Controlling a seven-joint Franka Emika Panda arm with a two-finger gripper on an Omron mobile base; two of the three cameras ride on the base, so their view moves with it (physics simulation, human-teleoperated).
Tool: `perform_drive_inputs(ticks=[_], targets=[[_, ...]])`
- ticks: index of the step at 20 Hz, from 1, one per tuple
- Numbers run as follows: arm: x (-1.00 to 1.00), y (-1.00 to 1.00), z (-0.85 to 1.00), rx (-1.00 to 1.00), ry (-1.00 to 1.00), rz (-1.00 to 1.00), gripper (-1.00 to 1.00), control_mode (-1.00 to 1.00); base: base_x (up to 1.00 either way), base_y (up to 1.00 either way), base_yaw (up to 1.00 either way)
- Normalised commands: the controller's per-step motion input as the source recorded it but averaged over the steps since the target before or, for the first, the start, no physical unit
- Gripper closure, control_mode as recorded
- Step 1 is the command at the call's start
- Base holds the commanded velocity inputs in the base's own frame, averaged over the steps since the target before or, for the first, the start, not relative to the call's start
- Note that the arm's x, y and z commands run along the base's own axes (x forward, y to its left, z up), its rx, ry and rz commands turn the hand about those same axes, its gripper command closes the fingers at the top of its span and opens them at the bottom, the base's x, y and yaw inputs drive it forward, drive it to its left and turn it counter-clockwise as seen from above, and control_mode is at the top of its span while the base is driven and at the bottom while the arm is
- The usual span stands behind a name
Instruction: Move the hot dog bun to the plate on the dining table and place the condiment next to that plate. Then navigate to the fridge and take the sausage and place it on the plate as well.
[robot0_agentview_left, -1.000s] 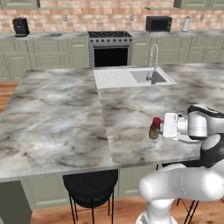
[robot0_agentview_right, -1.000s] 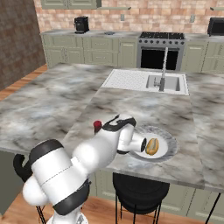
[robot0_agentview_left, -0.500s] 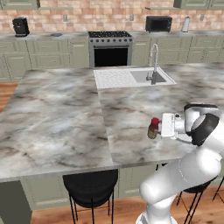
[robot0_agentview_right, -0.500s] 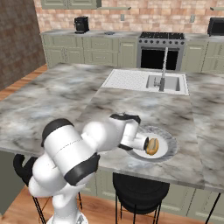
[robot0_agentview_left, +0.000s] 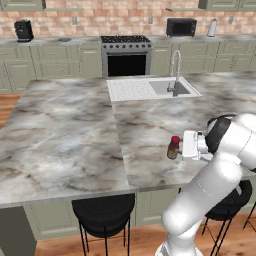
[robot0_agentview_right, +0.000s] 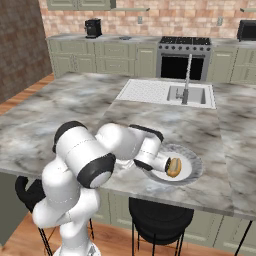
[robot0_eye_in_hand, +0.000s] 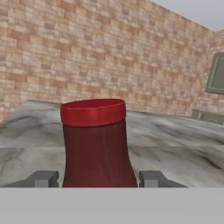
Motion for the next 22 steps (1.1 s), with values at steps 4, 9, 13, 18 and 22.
perform_drive_inputs(ticks=[4,9,13,18,22], targets=[[0.20,0.00,-0.09,0.00,0.01,0.00,1.00,-1.00,0.00,0.00,0.00],[0.18,0.00,-0.19,0.00,0.00,0.00,1.00,-1.00,0.00,0.00,0.00],[0.15,0.00,-0.17,0.00,0.00,0.00,1.00,-1.00,0.00,0.00,0.00],[-0.06,0.00,-0.18,0.00,-0.03,0.02,1.00,-1.00,0.00,0.00,0.00],[-0.18,0.07,-0.16,-0.01,-0.04,0.01,-1.00,-1.00,0.00,0.00,0.00]])
